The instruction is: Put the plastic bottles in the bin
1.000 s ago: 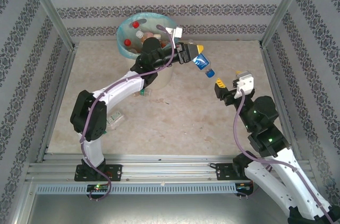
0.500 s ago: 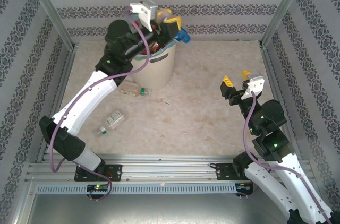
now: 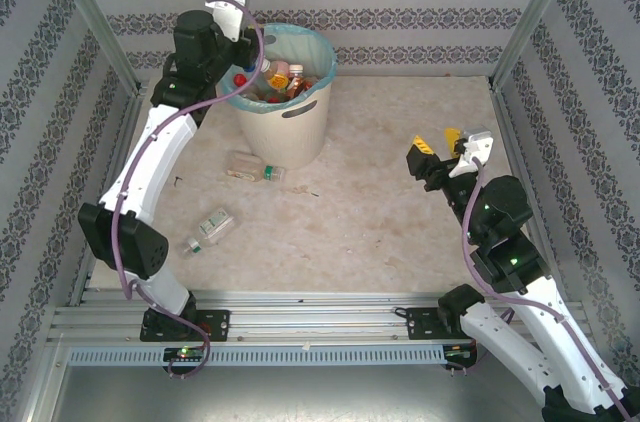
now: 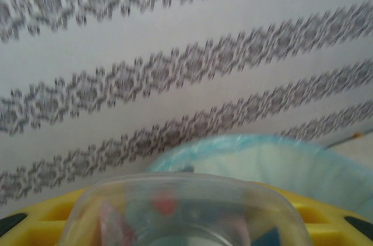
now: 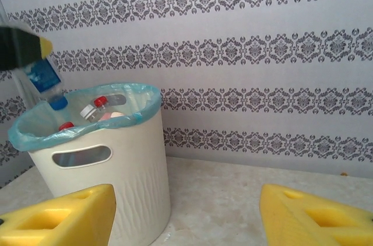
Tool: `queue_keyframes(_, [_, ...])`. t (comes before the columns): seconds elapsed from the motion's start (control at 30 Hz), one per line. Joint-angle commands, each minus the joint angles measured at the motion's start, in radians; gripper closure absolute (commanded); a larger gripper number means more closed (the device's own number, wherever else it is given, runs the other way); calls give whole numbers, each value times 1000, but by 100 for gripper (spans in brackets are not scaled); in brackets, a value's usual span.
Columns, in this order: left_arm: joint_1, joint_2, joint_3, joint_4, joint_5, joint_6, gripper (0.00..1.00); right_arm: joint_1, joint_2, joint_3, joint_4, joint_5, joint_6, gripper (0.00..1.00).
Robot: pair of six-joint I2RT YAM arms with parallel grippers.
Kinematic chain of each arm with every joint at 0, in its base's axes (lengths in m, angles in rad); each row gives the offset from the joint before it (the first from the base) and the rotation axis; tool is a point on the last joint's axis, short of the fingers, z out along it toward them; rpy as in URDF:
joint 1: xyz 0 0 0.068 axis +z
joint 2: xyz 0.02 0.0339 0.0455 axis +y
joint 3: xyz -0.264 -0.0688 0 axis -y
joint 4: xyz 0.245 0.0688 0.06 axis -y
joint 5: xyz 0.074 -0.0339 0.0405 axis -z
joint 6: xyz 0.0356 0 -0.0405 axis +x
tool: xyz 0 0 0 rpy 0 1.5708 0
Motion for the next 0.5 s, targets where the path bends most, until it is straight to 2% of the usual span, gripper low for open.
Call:
queue_keyframes(0.0, [1, -10, -42, -44, -5, 50, 81, 8, -4, 16, 10, -10, 52, 33])
queue_keyframes(0.1, [3, 5, -51, -69, 5, 51, 78, 9, -14, 10, 12, -4, 58, 33])
queue_keyframes(0.17, [3, 21, -46, -86, 13, 40, 71, 10, -18, 6, 12, 4, 63, 33])
queue_keyframes(0.2, [4, 25, -50, -86, 21, 40, 62, 9, -20, 2, 18, 10, 65, 33])
queue_keyframes(0.27, [3, 27, -54, -77, 27, 35, 32, 10, -15, 3, 27, 17, 64, 33])
queue_keyframes(0.3, [2, 24, -51, -77, 27, 25, 27, 11, -13, 9, 23, 14, 62, 34])
queue_keyframes(0.47, [1, -1, -32, -81, 29, 1, 25, 12, -4, 27, 13, 12, 50, 34])
